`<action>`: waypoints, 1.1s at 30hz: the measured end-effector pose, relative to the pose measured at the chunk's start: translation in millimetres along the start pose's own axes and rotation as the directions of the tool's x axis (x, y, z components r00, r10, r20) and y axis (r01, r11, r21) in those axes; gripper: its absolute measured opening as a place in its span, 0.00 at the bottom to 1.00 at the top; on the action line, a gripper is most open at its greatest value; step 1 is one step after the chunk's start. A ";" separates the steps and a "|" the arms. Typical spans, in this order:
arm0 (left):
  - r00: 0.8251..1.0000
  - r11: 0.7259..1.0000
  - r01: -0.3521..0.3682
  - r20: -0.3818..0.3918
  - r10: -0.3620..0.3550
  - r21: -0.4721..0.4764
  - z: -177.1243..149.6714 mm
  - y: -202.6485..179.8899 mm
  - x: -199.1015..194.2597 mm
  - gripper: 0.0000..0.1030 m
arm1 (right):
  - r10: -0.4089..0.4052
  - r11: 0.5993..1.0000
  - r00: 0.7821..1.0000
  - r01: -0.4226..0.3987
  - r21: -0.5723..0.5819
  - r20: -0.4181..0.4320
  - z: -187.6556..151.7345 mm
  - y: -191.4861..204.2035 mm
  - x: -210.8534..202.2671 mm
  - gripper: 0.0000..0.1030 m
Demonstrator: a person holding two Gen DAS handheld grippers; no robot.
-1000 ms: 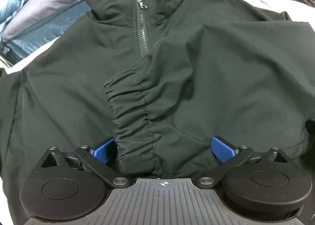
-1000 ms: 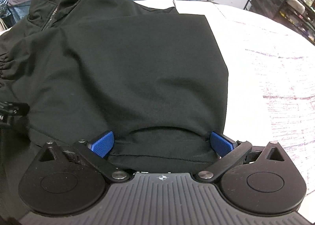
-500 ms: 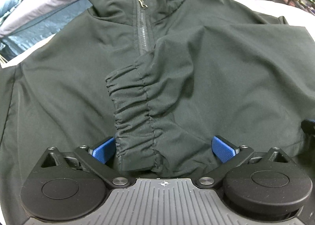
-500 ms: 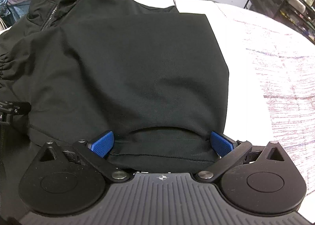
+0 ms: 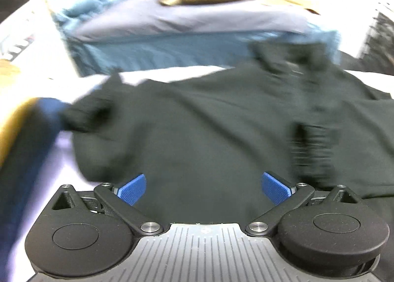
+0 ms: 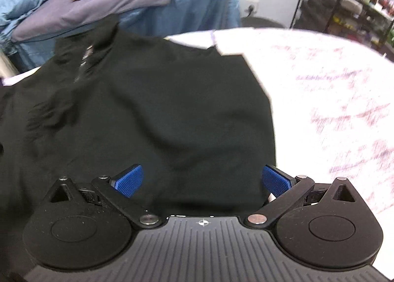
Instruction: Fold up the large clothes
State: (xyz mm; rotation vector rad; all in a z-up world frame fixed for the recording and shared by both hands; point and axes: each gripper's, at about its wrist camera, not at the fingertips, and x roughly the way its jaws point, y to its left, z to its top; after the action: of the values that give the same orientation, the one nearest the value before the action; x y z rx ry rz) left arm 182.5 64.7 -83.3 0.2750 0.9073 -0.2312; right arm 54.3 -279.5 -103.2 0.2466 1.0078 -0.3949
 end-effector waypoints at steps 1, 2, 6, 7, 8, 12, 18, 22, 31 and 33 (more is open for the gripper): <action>0.999 0.999 -0.044 0.017 0.043 0.019 0.8 14.3 -3.5 1.00 | 0.007 1.000 1.000 -0.007 -0.019 -0.004 -5.7 4.3 -3.8 0.99; 0.996 0.995 -0.083 0.034 0.081 0.047 4.2 26.4 -7.2 1.00 | 0.012 0.999 1.000 -0.012 -0.043 -0.008 -11.4 9.3 -7.0 0.99; 0.978 0.962 -0.209 0.065 0.200 0.177 23.2 63.4 -1.3 1.00 | 0.024 0.993 0.999 -0.027 -0.118 -0.028 -34.3 26.8 -16.5 0.99; 0.974 0.954 -0.226 0.069 0.216 0.196 29.8 69.6 1.8 1.00 | 0.033 0.992 0.999 -0.037 -0.120 -0.034 -38.0 30.3 -18.8 0.99; 0.971 0.948 -0.236 0.078 0.225 0.215 35.4 74.8 6.4 1.00 | 0.040 0.992 0.998 -0.044 -0.117 -0.040 -39.5 33.1 -20.4 0.99; 0.967 0.890 -0.254 0.095 0.236 0.377 51.9 69.7 40.5 1.00 | 0.053 0.996 0.997 -0.057 -0.069 -0.062 -44.0 41.2 -27.2 0.99; 0.947 0.760 -0.285 0.050 0.316 0.584 56.6 61.1 105.5 1.00 | 0.023 0.998 0.997 -0.028 -0.061 -0.076 -44.4 44.5 -31.8 0.99; 0.949 0.756 -0.212 -0.053 0.310 0.619 60.7 71.4 140.1 1.00 | -0.004 0.999 0.996 -0.001 -0.053 -0.094 -51.6 43.2 -33.0 0.99; 0.942 0.781 -0.207 -0.096 0.322 0.590 69.1 73.0 171.2 0.95 | -0.044 0.999 0.986 0.042 -0.022 -0.160 -69.8 44.7 -28.2 0.99; 0.944 0.828 -0.180 -0.143 0.298 0.532 76.5 79.8 173.6 0.85 | -0.040 0.999 0.986 0.037 -0.027 -0.161 -71.3 47.6 -29.6 0.99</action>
State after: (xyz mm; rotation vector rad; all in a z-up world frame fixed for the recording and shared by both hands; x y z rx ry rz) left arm 367.4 100.4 -166.4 0.9261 1.0097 -0.2069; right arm 5.9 -203.5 -113.6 0.2408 1.1774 -0.4024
